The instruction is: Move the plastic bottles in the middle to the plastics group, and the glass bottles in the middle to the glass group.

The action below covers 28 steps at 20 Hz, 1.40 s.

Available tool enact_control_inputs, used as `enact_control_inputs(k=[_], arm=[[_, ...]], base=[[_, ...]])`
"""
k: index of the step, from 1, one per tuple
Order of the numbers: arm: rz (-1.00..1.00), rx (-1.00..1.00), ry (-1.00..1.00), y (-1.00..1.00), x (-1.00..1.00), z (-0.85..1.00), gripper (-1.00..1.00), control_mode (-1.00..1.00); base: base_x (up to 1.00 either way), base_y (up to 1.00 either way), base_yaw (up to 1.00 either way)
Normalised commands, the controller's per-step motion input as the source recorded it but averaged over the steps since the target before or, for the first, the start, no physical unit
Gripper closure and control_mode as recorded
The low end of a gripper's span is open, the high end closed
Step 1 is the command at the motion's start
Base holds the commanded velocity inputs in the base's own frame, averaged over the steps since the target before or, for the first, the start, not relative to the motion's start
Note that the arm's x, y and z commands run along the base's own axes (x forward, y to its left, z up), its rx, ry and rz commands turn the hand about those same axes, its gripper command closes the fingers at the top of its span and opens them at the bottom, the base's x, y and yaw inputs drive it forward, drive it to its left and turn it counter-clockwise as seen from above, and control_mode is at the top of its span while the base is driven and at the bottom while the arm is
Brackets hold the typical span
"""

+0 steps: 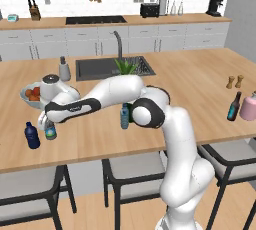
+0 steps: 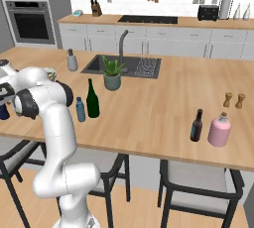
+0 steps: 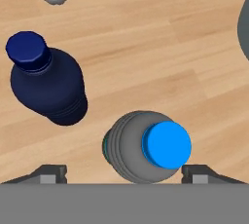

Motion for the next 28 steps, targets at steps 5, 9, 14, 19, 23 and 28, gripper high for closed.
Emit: enact_control_inputs(k=[5, 9, 14, 19, 23, 28], arm=[[0.0, 0.0, 0.0, 0.0, -0.02, 0.0, -1.0, -1.0], [-0.03, 0.06, -0.03, -0.23, -0.33, 0.11, -1.0, -1.0], [-0.09, 0.12, 0.0, -0.53, -0.54, 0.24, -1.0, -1.0], [-0.2, 0.13, 0.0, -0.78, -0.59, 0.08, -1.0, -1.0], [-0.31, 0.06, 0.0, -0.89, -0.41, 0.0, -1.0, -1.0], [-0.34, 0.01, 0.0, -0.9, -0.29, 0.0, -1.0, -1.0]], base=[[0.0, 0.0, 0.0], [0.0, 0.0, 0.0], [0.0, 0.0, 0.0], [0.0, 0.0, 0.0], [0.0, 0.0, 0.0], [0.0, 0.0, 0.0]])
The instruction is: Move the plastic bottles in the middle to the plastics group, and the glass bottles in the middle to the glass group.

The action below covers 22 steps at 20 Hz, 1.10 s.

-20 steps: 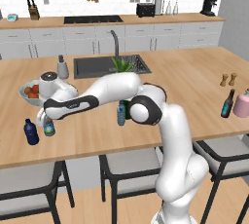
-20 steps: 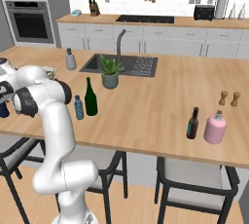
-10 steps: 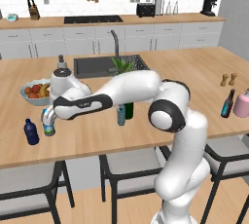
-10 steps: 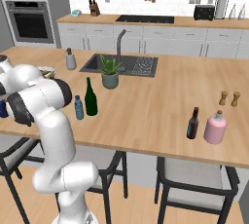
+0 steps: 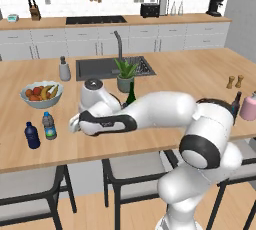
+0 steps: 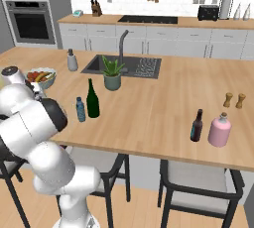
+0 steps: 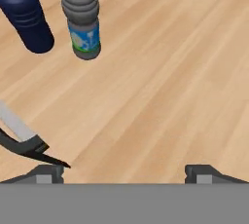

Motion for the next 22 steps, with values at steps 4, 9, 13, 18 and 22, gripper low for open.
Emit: enact_control_inputs(k=[4, 9, 13, 18, 22], arm=[[-0.35, 0.0, 0.0, -0.85, -0.28, 0.0, -1.0, -1.0], [-0.38, 0.0, 0.02, -0.87, -0.23, 0.01, -1.0, -1.0], [-0.42, 0.0, 0.0, -0.79, -0.04, 0.1, -1.0, -1.0], [-0.44, 0.03, 0.0, -0.62, 0.0, 0.25, -1.0, -1.0], [-0.34, 0.05, 0.0, -0.41, 0.03, 0.42, -1.0, -1.0]], base=[[0.0, 0.0, 0.0], [0.0, 0.0, 0.0], [0.0, 0.0, 0.0], [0.0, 0.0, 0.0], [0.0, 0.0, 0.0]])
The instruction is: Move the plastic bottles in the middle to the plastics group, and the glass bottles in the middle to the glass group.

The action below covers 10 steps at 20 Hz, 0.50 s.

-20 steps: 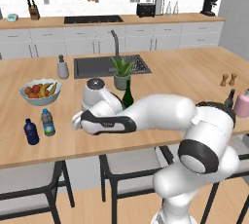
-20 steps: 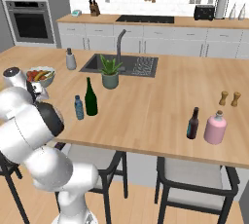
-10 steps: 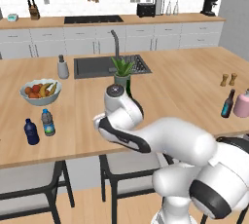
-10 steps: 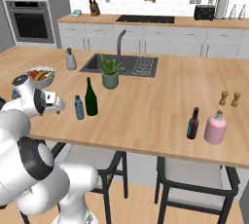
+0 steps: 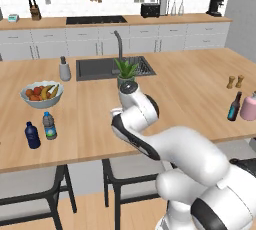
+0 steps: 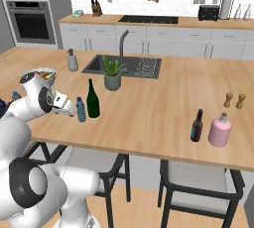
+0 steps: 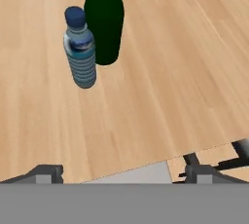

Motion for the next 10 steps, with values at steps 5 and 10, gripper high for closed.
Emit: enact_control_inputs(k=[5, 10], arm=[[-0.13, 0.18, 0.0, -0.18, 0.14, 0.11, -1.0, -1.0], [0.03, 0.05, 0.06, 0.0, 0.39, 0.0, -1.0, -1.0]], base=[[0.0, 0.0, 0.0], [0.0, 0.0, 0.0]])
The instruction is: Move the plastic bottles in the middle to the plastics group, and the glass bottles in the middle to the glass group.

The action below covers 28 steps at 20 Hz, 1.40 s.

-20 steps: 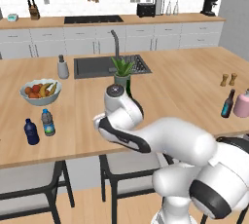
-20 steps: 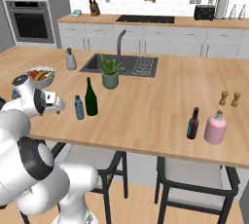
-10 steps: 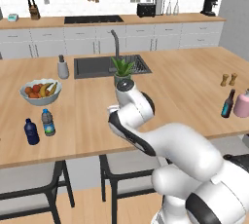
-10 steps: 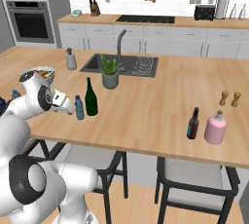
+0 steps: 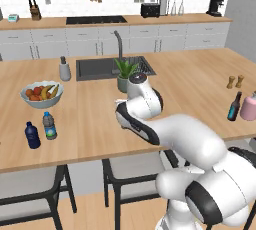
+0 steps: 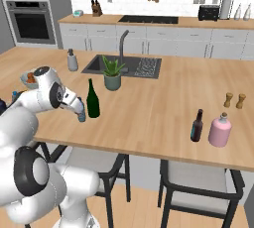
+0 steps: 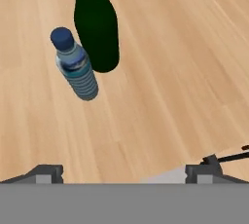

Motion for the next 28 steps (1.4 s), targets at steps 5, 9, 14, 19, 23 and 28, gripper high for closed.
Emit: enact_control_inputs(k=[5, 9, 14, 19, 23, 28], arm=[[0.01, 0.0, 0.08, 0.01, 0.61, -0.03, -1.0, -1.0], [0.0, 0.0, 0.02, 0.0, 0.26, -0.01, -1.0, -1.0], [0.01, 0.01, 0.0, 0.06, 0.19, -0.18, -1.0, -1.0], [0.03, 0.04, 0.0, 0.01, 0.18, -0.11, -1.0, -1.0], [0.01, 0.02, 0.0, 0.0, 0.24, -0.22, -1.0, -1.0], [0.0, 0.0, 0.0, 0.0, 0.21, -0.12, -1.0, -1.0]], base=[[0.0, 0.0, 0.0], [0.0, 0.0, 0.0], [0.0, 0.0, 0.0], [0.0, 0.0, 0.0], [0.0, 0.0, 0.0], [0.0, 0.0, 0.0]])
